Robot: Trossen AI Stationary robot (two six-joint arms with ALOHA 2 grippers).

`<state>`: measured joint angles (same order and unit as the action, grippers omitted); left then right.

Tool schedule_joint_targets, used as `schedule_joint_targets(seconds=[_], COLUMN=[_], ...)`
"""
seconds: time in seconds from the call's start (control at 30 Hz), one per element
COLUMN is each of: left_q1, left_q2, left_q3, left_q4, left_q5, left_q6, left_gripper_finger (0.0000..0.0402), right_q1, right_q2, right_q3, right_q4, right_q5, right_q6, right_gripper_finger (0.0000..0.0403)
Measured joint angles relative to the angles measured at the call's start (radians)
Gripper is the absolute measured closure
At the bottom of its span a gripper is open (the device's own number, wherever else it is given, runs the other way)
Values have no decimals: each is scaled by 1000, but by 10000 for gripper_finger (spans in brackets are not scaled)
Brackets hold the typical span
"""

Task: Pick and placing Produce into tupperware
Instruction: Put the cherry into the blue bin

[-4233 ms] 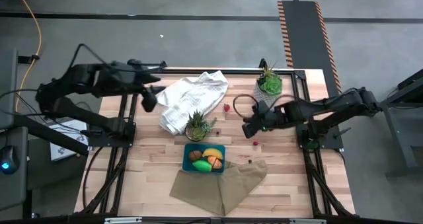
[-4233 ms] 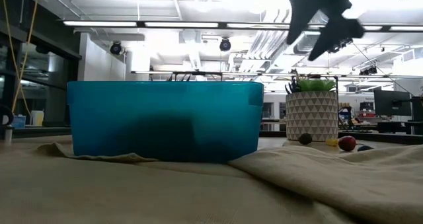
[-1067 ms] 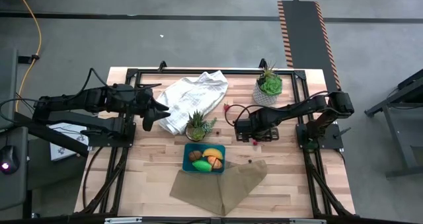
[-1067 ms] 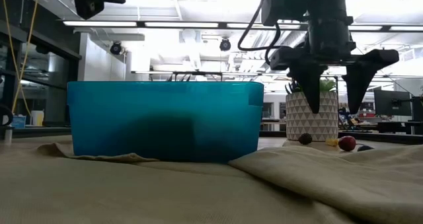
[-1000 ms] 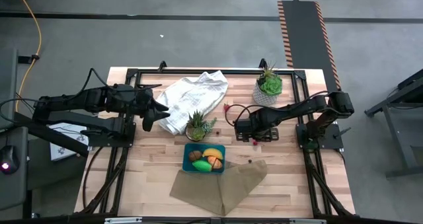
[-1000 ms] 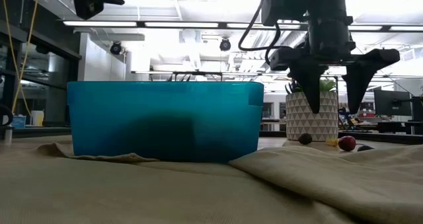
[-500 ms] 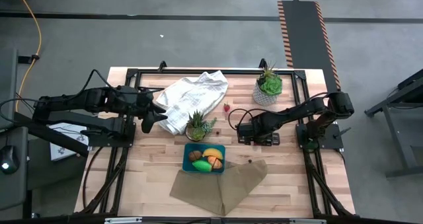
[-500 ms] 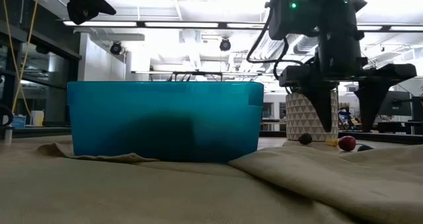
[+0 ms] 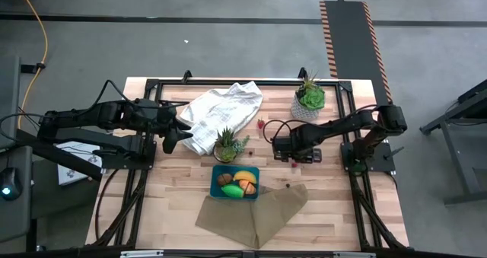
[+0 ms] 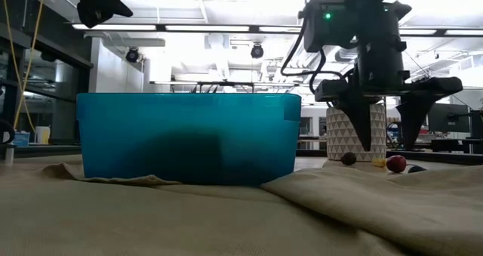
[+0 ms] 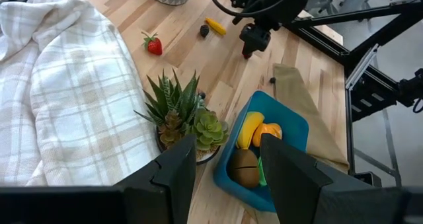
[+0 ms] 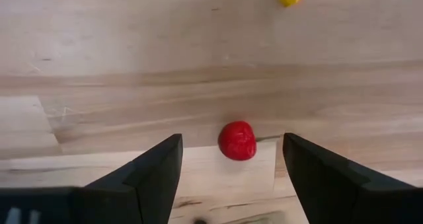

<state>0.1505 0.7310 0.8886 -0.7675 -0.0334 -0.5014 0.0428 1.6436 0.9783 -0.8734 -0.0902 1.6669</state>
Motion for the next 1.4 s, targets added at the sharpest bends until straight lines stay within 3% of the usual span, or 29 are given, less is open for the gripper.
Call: schedule_joint_targets(seconds=[1.4], left_q1=[0], left_q2=[0], left_q3=[0], left_q4=[-15], left_q5=[0], left_q6=[11], left_gripper_finger=[245], right_q1=[15], right_q2=[0], right_q3=[-69], right_q4=[94], right_q5=[-23], right_q6=[70], right_gripper_finger=[151])
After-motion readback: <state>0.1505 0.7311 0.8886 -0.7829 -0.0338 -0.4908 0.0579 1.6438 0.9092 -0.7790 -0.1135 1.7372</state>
